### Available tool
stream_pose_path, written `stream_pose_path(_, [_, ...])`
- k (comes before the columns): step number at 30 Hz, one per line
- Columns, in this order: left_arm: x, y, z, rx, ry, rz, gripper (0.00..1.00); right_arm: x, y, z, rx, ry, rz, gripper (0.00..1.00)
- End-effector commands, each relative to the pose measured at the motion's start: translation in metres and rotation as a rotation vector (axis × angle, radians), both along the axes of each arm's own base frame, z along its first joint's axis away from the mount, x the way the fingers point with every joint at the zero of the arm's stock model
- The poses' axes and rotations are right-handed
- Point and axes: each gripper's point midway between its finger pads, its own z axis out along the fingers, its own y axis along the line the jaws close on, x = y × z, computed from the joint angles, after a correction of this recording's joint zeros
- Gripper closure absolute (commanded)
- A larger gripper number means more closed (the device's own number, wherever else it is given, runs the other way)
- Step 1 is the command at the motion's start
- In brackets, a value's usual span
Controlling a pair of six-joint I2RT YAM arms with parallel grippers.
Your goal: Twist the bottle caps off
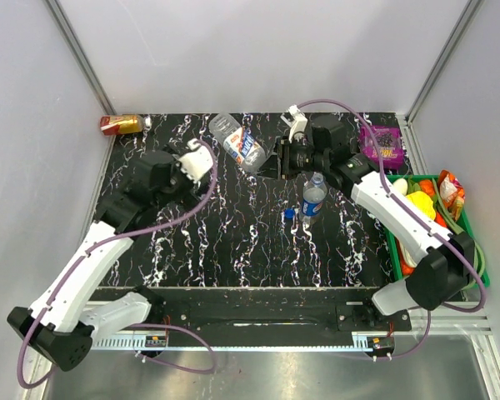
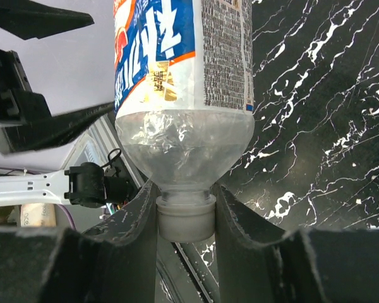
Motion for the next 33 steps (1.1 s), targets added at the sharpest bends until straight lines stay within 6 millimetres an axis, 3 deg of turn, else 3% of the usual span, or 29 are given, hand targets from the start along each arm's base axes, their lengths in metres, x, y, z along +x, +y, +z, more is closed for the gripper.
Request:
stream_pose_path(1, [0.002, -0.019, 0.027, 0.185, -0.132, -0.143, 0.01, -0.007, 0.006, 0.002, 0.004, 0.003, 0.045, 1.0])
stream_pose_path(9, [-0.011, -0.071, 0.035, 0.349, -0.291, -0.455, 0.01, -0.018, 0.015, -0.007, -0.025, 0.06, 0.115, 1.0])
stream_pose_path(14, [-0.024, -0.096, 0.026, 0.437, -0.351, -0.639, 0.01, -0.027, 0.02, -0.012, -0.068, 0.062, 0.163, 1.0])
stream_pose_path(19, [-0.035, -0.105, 0.015, 0.457, -0.328, -0.744, 0.01, -0.025, 0.009, -0.016, -0.161, 0.017, 0.116, 1.0])
stream_pose_path(24, [-0.045, -0.113, 0.018, 0.396, -0.308, -0.794, 0.01, -0.019, -0.005, -0.008, -0.224, -0.087, 0.037, 1.0])
stream_pose_path(33, [-0.061, -0.121, 0.03, 0.262, -0.207, -0.883, 0.01, -0.039, -0.001, 0.006, -0.297, -0.272, 0.079, 1.0])
